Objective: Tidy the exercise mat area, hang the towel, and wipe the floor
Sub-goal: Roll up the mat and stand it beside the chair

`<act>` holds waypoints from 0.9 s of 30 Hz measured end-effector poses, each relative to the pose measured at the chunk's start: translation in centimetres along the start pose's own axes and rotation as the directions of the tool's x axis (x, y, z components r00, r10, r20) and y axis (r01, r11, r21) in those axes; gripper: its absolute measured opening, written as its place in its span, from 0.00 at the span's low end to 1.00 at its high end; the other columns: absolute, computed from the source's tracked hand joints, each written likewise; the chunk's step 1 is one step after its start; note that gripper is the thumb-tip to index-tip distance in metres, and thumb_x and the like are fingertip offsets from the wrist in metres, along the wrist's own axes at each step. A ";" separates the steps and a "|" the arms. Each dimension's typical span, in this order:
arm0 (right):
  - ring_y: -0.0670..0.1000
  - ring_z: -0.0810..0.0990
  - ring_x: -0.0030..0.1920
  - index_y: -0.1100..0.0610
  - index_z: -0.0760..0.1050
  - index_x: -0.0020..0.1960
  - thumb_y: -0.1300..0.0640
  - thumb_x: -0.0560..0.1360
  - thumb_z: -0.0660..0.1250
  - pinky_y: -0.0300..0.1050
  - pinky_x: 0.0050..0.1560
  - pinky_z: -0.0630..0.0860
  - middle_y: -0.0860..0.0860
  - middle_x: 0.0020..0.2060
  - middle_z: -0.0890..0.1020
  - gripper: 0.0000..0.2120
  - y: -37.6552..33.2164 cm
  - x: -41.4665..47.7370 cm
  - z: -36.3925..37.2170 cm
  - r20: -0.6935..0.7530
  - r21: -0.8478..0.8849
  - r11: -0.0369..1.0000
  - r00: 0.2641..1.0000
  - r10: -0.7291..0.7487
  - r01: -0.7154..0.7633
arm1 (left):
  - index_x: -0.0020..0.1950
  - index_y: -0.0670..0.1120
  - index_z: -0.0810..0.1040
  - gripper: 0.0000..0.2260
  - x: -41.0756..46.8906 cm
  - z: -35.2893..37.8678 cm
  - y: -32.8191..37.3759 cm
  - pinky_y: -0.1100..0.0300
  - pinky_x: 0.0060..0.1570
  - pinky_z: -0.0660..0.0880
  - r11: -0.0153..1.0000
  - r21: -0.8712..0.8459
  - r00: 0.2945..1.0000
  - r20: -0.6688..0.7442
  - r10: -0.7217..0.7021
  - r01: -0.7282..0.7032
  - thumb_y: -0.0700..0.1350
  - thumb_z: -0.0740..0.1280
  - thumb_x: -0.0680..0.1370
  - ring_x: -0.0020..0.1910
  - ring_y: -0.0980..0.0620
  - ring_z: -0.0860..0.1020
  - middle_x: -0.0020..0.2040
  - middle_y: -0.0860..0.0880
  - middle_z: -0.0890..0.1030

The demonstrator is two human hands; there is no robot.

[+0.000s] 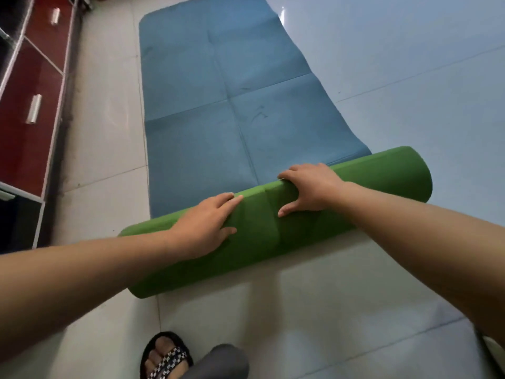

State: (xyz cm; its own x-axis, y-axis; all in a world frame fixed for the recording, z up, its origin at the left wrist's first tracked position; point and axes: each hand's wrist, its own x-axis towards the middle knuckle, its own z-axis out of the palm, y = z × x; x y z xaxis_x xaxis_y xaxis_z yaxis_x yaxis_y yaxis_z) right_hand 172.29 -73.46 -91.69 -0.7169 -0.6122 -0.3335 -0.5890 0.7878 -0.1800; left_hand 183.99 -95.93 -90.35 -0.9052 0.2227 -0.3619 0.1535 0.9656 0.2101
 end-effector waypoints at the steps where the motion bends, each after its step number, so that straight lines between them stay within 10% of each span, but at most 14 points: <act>1: 0.53 0.72 0.64 0.48 0.66 0.68 0.28 0.61 0.67 0.51 0.61 0.69 0.49 0.65 0.71 0.42 0.1 0.1 -0.1 -0.019 0.015 1.000 1.000 0.006 -0.005 | 0.76 0.52 0.51 0.32 0.5 0.4 -0.2 0.48 0.71 0.60 1.000 0.024 1.000 -0.017 -0.012 0.013 0.56 0.63 0.77 0.74 0.48 0.57 0.76 0.50 0.56; 9: 0.56 0.69 0.66 0.52 0.69 0.69 0.41 0.75 0.62 0.45 0.65 0.66 0.54 0.68 0.69 0.26 -0.5 2.9 -1.8 0.062 0.017 0.999 0.997 0.036 -0.037 | 0.77 0.53 0.45 0.28 6.3 2.5 -4.0 0.40 0.71 0.49 0.998 -0.011 0.997 -0.024 -0.067 0.067 0.59 0.50 0.79 0.75 0.48 0.52 0.77 0.51 0.51; 20: 0.56 0.45 0.76 0.54 0.40 0.76 0.33 0.61 0.72 0.59 0.74 0.50 0.55 0.76 0.45 0.59 -0.8 5.0 -0.7 0.368 -0.233 0.967 0.930 -0.008 0.101 | 0.75 0.52 0.59 0.26 11.7 0.1 -8.4 0.50 0.69 0.62 0.957 -0.284 0.995 0.092 -0.029 0.054 0.58 0.57 0.78 0.71 0.49 0.63 0.73 0.51 0.64; 27: 0.50 0.67 0.69 0.47 0.62 0.72 0.35 0.55 0.77 0.46 0.67 0.66 0.46 0.70 0.67 0.50 0.6 10.1 -4.2 0.224 -0.044 0.996 0.972 -0.066 0.078 | 0.75 0.51 0.57 0.31 5.6 -1.6 -10.1 0.57 0.70 0.59 0.991 -0.130 0.998 -0.060 0.000 -0.008 0.61 0.59 0.76 0.72 0.50 0.60 0.75 0.50 0.60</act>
State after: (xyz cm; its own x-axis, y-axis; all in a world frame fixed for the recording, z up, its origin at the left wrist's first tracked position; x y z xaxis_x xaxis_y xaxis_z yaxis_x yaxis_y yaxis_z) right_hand 163.06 -79.46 -91.27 -0.5745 -0.6323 -0.5197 -0.6588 0.7341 -0.1648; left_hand 176.72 -104.63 -93.11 -0.9274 0.2140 -0.3068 0.1075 0.9380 0.3294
